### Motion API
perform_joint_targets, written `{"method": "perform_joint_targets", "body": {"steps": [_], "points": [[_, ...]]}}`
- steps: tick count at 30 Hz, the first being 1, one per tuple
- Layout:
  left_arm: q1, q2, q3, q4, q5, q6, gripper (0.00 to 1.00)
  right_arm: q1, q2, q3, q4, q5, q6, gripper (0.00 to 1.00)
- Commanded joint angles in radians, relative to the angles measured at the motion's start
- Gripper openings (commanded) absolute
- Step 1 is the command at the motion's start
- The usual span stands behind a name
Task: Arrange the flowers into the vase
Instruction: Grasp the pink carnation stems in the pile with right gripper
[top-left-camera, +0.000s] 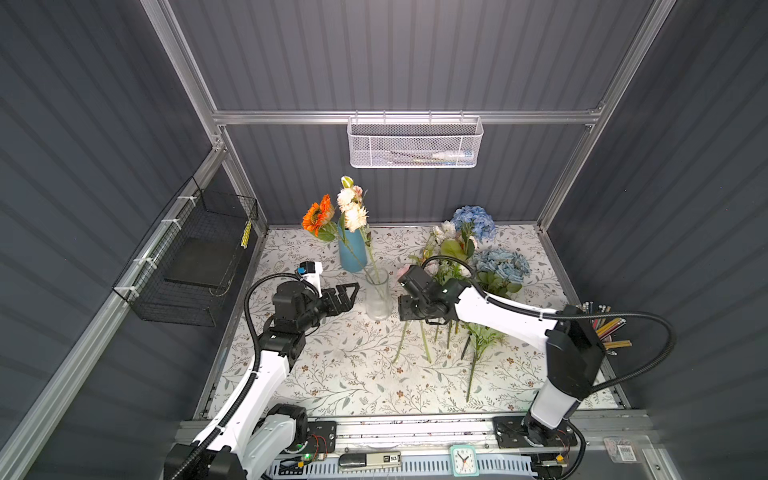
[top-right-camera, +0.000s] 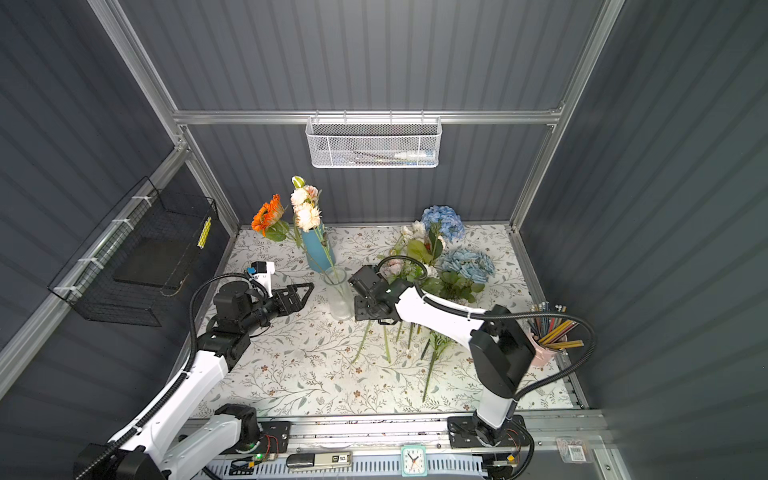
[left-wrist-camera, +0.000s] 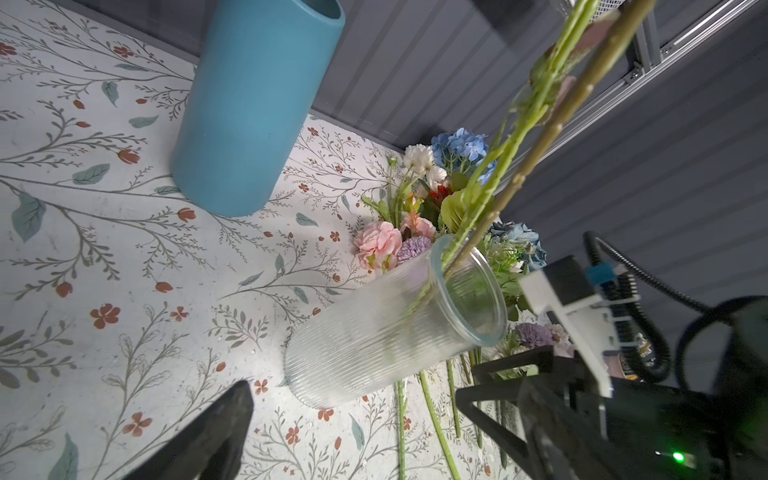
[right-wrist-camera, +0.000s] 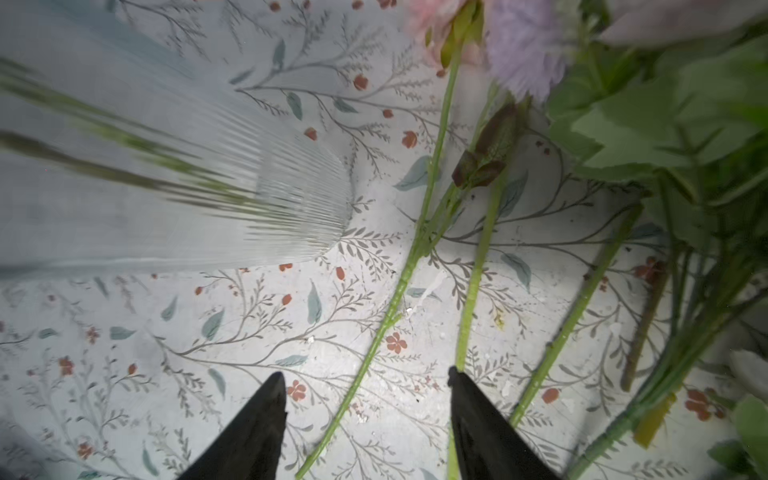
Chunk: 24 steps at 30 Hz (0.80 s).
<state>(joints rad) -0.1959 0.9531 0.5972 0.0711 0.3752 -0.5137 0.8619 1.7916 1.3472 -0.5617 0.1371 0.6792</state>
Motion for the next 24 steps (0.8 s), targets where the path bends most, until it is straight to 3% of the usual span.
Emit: {"method": "perform_joint_targets", "body": {"steps": [1, 5, 13, 18, 24], "points": [[-0.004, -0.025, -0.011, 0.078, -0.029, 0.013, 1.00, -0.003, 0.064, 0.047, -0.079, 0.030, 0.029, 0.59], [-0.004, -0.056, -0.061, 0.144, -0.079, -0.031, 1.00, -0.019, 0.163, 0.098, -0.076, 0.009, 0.028, 0.51], [-0.005, -0.052, -0.116, 0.175, -0.053, -0.048, 1.00, -0.043, 0.242, 0.079, 0.028, -0.025, 0.023, 0.42], [-0.006, -0.052, -0.117, 0.146, -0.053, -0.047, 1.00, -0.044, 0.261, 0.060, 0.071, 0.004, 0.039, 0.43], [-0.006, -0.034, -0.124, 0.147, -0.021, -0.062, 1.00, -0.044, 0.282, 0.077, 0.049, 0.042, 0.043, 0.30]]}}
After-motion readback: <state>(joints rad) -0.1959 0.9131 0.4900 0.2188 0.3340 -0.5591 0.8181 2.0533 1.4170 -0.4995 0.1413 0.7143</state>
